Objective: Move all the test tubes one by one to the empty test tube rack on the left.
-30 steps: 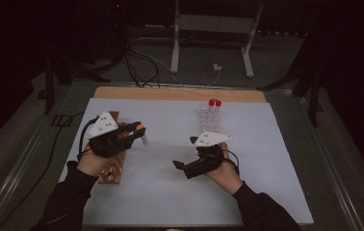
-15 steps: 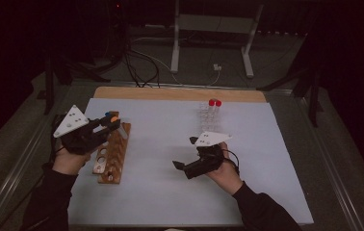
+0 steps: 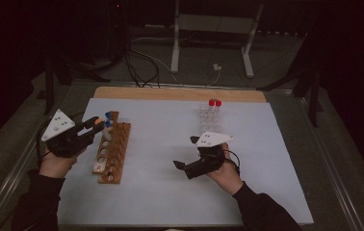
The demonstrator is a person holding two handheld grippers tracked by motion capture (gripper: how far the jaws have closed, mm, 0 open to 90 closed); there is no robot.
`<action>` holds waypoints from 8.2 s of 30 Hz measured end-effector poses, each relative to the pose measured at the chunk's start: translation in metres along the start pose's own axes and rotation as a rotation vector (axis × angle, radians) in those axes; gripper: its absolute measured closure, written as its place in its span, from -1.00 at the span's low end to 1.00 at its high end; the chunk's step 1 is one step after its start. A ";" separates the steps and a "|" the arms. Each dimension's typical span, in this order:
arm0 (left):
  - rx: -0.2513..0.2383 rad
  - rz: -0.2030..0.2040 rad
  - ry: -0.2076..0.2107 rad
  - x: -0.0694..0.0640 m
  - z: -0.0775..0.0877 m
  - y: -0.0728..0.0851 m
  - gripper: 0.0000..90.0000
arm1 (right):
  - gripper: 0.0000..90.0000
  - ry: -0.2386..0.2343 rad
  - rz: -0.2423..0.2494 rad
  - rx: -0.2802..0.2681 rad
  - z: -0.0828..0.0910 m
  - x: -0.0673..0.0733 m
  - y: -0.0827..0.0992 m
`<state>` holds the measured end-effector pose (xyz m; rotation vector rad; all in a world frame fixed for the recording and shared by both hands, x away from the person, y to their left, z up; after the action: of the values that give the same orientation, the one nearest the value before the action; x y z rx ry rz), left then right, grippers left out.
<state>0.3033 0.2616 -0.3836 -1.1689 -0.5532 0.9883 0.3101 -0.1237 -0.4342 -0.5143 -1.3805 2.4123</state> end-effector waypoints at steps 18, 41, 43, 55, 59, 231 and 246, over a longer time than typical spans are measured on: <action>0.082 0.040 -0.032 0.014 -0.017 0.029 0.58 | -1.00 -0.010 0.002 0.008 0.000 0.000 0.000; 0.182 0.070 -0.026 0.021 -0.034 0.050 0.58 | -1.00 -0.028 0.007 0.016 0.000 0.000 0.000; 0.189 0.076 -0.026 0.022 -0.035 0.052 0.58 | -1.00 -0.029 0.001 0.014 0.000 0.000 0.000; 0.218 0.065 -0.013 0.020 -0.037 0.053 0.51 | -1.00 -0.029 0.000 0.005 0.002 -0.001 -0.001; 0.214 0.042 -0.016 0.014 -0.032 0.045 0.21 | -1.00 -0.021 -0.003 -0.004 0.004 -0.003 -0.002; 0.210 -0.120 0.490 -0.139 -0.096 0.025 0.59 | 0.47 -0.091 0.088 0.049 -0.014 0.010 0.003; 0.150 -0.102 0.419 -0.115 -0.070 -0.001 0.59 | -0.66 -0.022 0.015 -0.011 -0.004 0.001 0.000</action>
<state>0.3038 0.1275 -0.3920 -1.1593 -0.1979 0.6595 0.3115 -0.1203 -0.4364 -0.5039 -1.4043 2.4313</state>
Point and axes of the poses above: each handheld gripper's, and its own axes: z roughly backward along the jaws, y roughly out of its underside, x roughly to its left, the point moved 1 cm from there along -z, roughly forward along the jaws, and after that the axes turned 12 degrees about z, right-handed, at the moved point
